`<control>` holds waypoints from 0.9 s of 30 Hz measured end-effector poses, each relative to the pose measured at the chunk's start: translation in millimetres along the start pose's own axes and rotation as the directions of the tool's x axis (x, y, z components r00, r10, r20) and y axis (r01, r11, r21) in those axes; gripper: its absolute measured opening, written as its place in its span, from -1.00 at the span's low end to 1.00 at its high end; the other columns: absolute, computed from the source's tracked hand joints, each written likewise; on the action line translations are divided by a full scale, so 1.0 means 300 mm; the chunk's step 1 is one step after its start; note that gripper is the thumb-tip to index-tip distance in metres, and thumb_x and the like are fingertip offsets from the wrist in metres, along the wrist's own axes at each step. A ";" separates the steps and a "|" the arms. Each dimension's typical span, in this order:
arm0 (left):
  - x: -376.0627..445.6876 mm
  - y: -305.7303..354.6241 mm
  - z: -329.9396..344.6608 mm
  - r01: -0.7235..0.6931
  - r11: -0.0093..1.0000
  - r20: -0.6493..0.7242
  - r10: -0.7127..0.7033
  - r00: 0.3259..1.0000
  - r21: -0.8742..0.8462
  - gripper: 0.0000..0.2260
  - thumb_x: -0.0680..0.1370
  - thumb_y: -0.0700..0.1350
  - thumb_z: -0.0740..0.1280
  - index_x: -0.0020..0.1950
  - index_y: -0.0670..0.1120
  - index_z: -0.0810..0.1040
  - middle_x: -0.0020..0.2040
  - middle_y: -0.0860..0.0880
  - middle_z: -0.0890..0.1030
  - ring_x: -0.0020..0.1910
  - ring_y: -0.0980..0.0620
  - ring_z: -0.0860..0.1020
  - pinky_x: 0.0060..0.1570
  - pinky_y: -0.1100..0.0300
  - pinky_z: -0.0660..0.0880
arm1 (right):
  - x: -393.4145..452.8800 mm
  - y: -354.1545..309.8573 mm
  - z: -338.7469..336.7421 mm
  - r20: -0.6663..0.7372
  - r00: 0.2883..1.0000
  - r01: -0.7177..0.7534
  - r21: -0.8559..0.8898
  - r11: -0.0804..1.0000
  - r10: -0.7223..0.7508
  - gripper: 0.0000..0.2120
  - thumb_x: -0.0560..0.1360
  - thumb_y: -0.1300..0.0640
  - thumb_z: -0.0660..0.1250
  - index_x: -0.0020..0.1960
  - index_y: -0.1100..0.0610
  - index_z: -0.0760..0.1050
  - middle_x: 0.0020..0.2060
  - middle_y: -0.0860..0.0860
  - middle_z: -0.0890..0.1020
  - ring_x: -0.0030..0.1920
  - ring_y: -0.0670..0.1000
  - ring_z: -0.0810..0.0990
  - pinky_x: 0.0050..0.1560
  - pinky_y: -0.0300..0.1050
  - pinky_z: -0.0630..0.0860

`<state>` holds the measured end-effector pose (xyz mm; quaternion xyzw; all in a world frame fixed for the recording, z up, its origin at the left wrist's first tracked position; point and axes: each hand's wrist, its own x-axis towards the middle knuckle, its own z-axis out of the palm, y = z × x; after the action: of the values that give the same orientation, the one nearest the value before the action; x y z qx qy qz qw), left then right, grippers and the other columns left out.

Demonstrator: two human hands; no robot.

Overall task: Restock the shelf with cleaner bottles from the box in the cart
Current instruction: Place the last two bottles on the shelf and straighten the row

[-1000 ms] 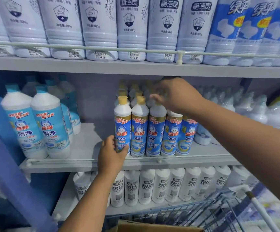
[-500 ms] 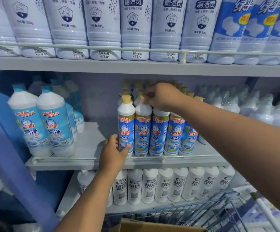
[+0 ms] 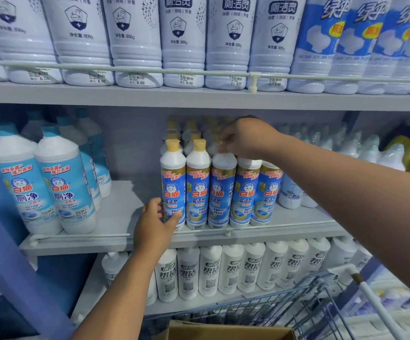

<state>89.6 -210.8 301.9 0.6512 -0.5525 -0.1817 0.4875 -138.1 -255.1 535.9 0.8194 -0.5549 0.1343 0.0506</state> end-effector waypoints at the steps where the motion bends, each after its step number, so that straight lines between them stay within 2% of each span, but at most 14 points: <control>1: -0.001 0.003 -0.002 0.003 1.000 0.003 -0.003 1.000 -0.002 -0.61 0.43 0.06 0.55 0.14 0.14 0.44 0.05 0.06 0.62 -0.07 0.10 0.61 -0.06 0.00 0.62 | 0.002 -0.004 0.000 0.009 1.000 0.000 0.017 1.000 0.000 -0.74 0.49 -0.12 0.40 0.05 0.03 0.66 -0.03 0.03 0.69 -0.02 0.09 0.60 -0.01 -0.02 0.57; 5: -0.006 0.017 -0.011 0.016 1.000 0.024 -0.016 1.000 0.001 -0.61 0.45 0.05 0.54 0.17 0.10 0.45 0.07 0.06 0.61 -0.06 0.11 0.60 -0.07 0.07 0.59 | -0.009 -0.006 -0.006 0.019 0.999 0.040 0.035 0.999 -0.041 -0.76 0.53 -0.02 0.40 0.14 0.04 0.65 0.02 0.00 0.68 0.01 0.07 0.58 -0.03 -0.09 0.51; 8: -0.009 0.024 -0.013 0.021 1.000 0.026 -0.021 0.999 0.001 -0.60 0.46 0.05 0.54 0.20 0.08 0.46 0.08 0.07 0.60 -0.06 0.13 0.60 -0.12 0.15 0.54 | -0.018 0.000 -0.011 0.017 0.996 0.083 0.006 0.997 -0.083 -0.76 0.54 0.02 0.38 0.18 0.04 0.64 0.01 -0.01 0.67 -0.01 0.07 0.57 -0.03 -0.06 0.51; 15: -0.016 0.032 -0.018 0.030 1.000 0.034 -0.031 0.999 0.008 -0.60 0.46 0.06 0.53 0.22 0.06 0.46 0.08 0.08 0.59 -0.03 0.09 0.60 -0.17 0.17 0.49 | -0.024 0.007 -0.016 0.019 0.996 0.089 0.028 0.996 -0.090 -0.71 0.55 -0.02 0.38 0.24 0.01 0.62 0.06 -0.03 0.67 0.01 0.01 0.56 -0.04 -0.11 0.47; 19: -0.017 0.035 -0.020 0.031 0.999 0.035 -0.032 0.999 0.008 -0.60 0.46 0.06 0.53 0.21 0.06 0.46 0.08 0.08 0.60 -0.03 0.10 0.60 -0.16 0.17 0.50 | -0.050 0.043 -0.030 0.048 0.994 0.092 0.053 0.994 -0.094 -0.61 0.56 -0.14 0.32 0.35 -0.07 0.54 0.24 -0.10 0.61 0.16 -0.01 0.56 0.03 -0.14 0.43; 21: -0.015 0.036 -0.019 0.032 0.999 0.033 -0.032 0.999 0.001 -0.60 0.46 0.05 0.53 0.21 0.05 0.46 0.07 0.08 0.60 -0.04 0.10 0.59 -0.19 0.20 0.48 | -0.077 0.092 -0.046 0.027 0.997 0.072 0.005 0.997 -0.072 -0.62 0.59 -0.16 0.26 0.34 -0.05 0.54 0.25 -0.08 0.61 0.15 0.01 0.55 0.03 -0.11 0.46; 24: -0.017 0.041 -0.019 0.037 0.999 0.038 -0.036 0.999 -0.006 -0.59 0.47 0.02 0.53 0.23 0.02 0.47 0.04 0.08 0.58 -0.08 0.12 0.58 -0.24 0.26 0.43 | -0.118 0.184 -0.067 0.032 0.999 -0.003 -0.058 0.998 0.005 -0.65 0.58 -0.21 0.24 0.23 -0.06 0.59 0.15 -0.08 0.65 0.09 0.03 0.57 0.09 0.00 0.54; 27: -0.013 0.032 -0.014 0.037 0.998 0.032 -0.036 0.999 -0.041 -0.60 0.46 0.00 0.55 0.21 0.02 0.48 0.05 0.06 0.61 -0.05 0.11 0.60 -0.17 0.22 0.47 | -0.142 0.263 -0.091 0.078 0.991 -0.100 -0.089 0.991 0.107 -0.63 0.54 -0.19 0.30 0.25 -0.04 0.58 0.16 -0.06 0.64 0.13 0.06 0.57 0.17 0.01 0.53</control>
<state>86.4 -204.6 310.6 0.6481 -0.5440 -0.2121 0.4889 -230.3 -240.5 545.0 0.7914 -0.6036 0.0793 0.0553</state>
